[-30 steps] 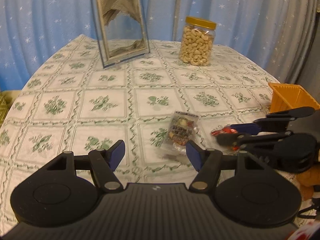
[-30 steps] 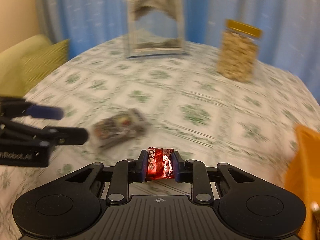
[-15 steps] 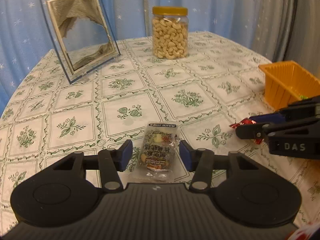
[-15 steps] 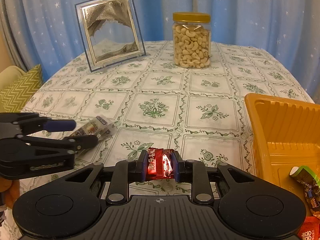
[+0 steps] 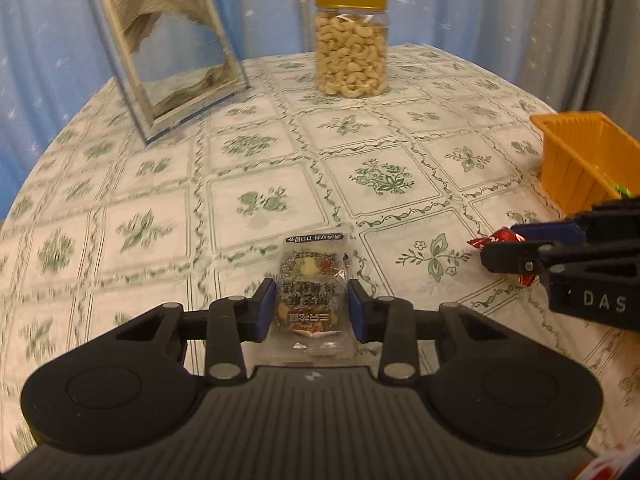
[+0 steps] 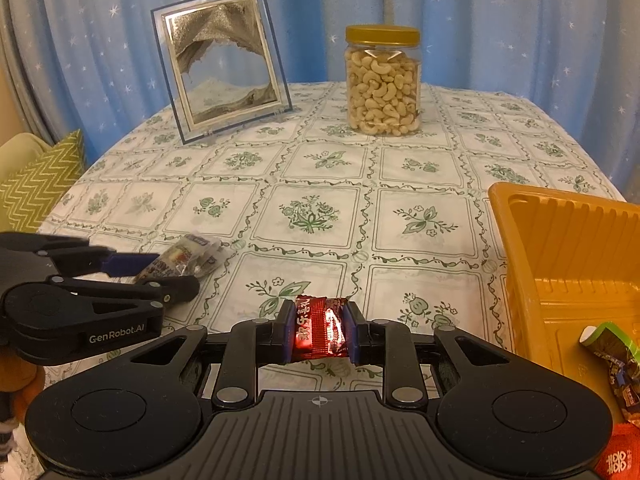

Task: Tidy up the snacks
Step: 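Grasp the clear snack packet with the left gripper while the right grasps the small red candy, then carry the clear packet and red candy over the orange tray with both grippers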

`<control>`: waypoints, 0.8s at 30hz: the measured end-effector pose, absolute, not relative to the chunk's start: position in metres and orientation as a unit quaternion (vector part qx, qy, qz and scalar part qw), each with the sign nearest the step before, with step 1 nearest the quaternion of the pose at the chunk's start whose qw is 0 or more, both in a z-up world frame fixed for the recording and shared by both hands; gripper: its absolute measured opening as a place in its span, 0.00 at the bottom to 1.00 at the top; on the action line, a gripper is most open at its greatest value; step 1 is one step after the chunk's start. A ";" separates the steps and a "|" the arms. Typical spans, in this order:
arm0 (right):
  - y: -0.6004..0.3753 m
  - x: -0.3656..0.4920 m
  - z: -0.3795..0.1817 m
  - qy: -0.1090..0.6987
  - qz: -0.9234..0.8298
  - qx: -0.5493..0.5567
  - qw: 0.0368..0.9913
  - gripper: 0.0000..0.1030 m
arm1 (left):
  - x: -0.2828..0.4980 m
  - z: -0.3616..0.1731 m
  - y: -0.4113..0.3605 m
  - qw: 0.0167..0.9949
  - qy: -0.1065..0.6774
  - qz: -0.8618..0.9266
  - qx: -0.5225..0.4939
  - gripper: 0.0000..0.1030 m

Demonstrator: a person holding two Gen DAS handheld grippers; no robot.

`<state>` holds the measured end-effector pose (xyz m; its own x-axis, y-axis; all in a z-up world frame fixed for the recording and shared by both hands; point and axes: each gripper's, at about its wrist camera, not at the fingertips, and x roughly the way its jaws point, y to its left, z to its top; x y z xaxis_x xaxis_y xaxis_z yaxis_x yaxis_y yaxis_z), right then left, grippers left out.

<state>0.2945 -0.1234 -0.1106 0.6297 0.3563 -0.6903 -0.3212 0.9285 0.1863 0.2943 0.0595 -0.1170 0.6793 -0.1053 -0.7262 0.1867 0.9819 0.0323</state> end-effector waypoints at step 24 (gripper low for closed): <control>-0.168 0.165 -0.048 0.366 0.152 0.105 0.912 0.25 | 0.160 -0.036 0.031 0.920 0.385 -0.046 -0.059 0.32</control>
